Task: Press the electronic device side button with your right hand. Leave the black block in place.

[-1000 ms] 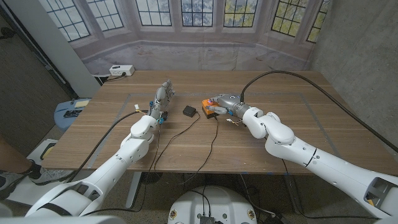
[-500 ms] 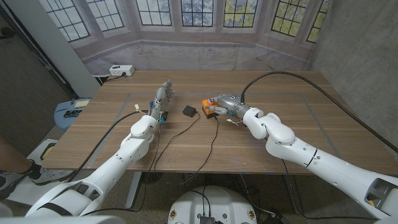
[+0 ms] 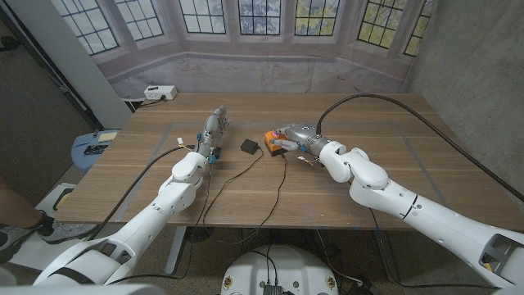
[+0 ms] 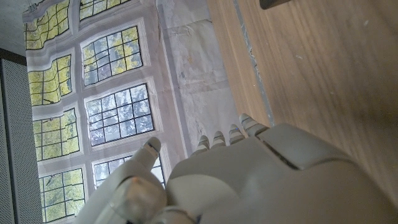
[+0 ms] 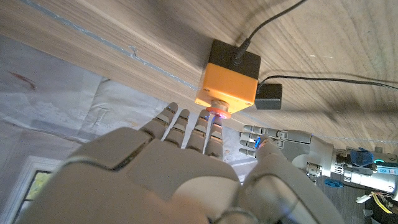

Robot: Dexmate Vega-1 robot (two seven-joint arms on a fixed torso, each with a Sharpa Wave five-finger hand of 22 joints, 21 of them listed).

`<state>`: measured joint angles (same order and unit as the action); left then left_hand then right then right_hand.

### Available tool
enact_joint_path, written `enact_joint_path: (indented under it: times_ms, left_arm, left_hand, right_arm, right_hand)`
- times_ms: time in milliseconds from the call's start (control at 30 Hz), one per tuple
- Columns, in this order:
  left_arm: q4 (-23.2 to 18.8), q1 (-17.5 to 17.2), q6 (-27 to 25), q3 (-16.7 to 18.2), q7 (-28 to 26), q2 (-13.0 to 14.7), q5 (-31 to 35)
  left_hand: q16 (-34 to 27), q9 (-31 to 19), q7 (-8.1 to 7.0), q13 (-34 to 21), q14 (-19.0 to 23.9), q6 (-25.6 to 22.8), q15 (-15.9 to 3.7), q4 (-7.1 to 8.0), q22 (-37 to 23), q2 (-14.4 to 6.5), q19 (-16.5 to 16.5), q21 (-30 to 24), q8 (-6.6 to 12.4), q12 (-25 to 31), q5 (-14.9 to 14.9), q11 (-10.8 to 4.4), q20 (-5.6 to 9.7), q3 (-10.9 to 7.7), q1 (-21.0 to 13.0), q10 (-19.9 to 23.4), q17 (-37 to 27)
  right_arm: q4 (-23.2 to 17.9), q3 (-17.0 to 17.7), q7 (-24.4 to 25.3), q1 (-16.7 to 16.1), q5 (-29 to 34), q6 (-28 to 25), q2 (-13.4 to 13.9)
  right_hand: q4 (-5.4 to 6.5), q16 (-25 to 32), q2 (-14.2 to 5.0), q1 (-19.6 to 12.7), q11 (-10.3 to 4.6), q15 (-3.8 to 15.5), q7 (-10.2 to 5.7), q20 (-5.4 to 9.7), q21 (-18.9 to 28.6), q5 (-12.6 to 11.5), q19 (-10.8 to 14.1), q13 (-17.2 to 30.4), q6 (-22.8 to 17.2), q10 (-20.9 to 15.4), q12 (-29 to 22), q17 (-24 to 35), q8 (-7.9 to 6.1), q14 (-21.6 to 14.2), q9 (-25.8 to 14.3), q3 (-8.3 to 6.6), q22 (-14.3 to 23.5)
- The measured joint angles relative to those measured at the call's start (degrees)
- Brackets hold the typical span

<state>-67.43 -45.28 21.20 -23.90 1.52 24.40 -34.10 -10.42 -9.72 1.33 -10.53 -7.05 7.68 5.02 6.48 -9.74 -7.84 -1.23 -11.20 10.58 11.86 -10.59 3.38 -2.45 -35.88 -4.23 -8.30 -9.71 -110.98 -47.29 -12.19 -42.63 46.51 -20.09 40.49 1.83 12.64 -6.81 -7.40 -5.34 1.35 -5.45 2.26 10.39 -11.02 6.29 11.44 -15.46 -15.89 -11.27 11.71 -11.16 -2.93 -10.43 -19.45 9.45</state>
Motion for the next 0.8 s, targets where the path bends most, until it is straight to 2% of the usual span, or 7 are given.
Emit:
enact_joint_path:
  times_ms: [800]
  left_arm:
    - [-0.53,-0.11,-0.02,-0.13,-0.44,-0.08,0.19]
  left_hand:
    - [0.0,0.0,0.0,0.01,-0.01,0.0,-0.01,0.0,0.0,0.0,0.0,0.0,0.0,0.0,0.0,-0.32,0.0,0.0,0.0,0.32,0.0]
  right_arm:
    - [-1.86,1.61,1.65,-0.72,-0.92,1.01,0.95]
  right_hand:
    - [-0.25,0.0,0.0,0.0,0.09,0.08,0.13,-0.01,0.22,0.0,0.01,0.01,-0.52,-0.47,-0.39,0.01,-0.32,-0.08,0.04,-0.24,0.0]
